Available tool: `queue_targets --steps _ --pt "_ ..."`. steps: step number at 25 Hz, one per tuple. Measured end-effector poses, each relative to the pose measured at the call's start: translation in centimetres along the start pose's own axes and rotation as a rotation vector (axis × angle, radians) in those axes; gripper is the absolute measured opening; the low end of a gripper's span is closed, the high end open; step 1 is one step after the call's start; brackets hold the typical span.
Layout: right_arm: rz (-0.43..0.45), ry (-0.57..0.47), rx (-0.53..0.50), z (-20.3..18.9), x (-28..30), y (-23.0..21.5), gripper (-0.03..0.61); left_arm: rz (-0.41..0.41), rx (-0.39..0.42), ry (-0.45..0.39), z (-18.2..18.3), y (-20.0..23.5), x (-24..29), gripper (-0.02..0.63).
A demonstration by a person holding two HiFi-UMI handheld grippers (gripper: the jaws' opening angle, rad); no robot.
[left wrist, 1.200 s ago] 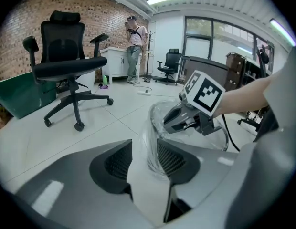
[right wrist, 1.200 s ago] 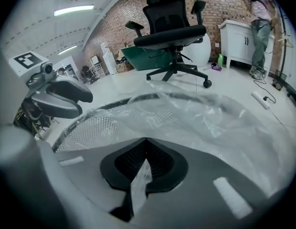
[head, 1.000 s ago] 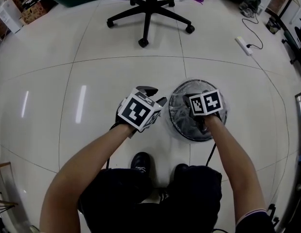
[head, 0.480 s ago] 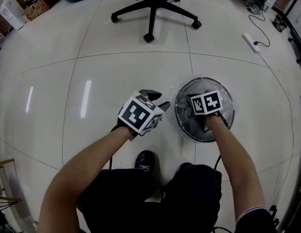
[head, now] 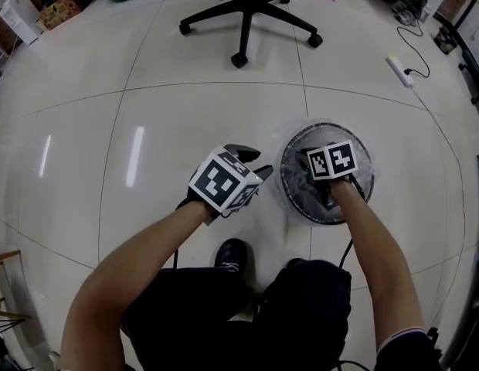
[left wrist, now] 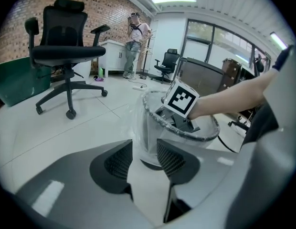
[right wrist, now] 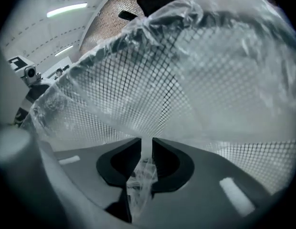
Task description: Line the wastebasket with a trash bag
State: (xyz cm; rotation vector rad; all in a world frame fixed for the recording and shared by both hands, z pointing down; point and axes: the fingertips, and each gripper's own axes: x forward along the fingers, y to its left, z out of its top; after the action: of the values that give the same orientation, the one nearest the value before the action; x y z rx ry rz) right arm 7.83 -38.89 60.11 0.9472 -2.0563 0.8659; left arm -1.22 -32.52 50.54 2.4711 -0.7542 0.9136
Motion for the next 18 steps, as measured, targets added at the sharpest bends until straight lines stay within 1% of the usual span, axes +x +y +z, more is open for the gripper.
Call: queue_targets --steps 5,13,15,18 --pt "-0.029 0.01 -0.027 0.9 -0.4 -0.2 0.072 -0.01 0.02 -0.003 0.3 -0.6 -0.4 0.17" --pt "-0.042 0.035 -0.02 -1.1 -1.2 0.1 0.069 0.011 0.008 -0.024 0.7 0.1 -1.2 0.17" --pt "-0.047 0.028 -0.02 -1.2 -1.6 0.3 0.069 0.007 0.016 -0.031 0.9 -0.2 -1.3 0.17" --pt "-0.054 -0.012 -0.019 -0.1 -2.7 0.6 0.069 0.003 0.033 -0.039 1.3 -0.6 -1.6 0.17"
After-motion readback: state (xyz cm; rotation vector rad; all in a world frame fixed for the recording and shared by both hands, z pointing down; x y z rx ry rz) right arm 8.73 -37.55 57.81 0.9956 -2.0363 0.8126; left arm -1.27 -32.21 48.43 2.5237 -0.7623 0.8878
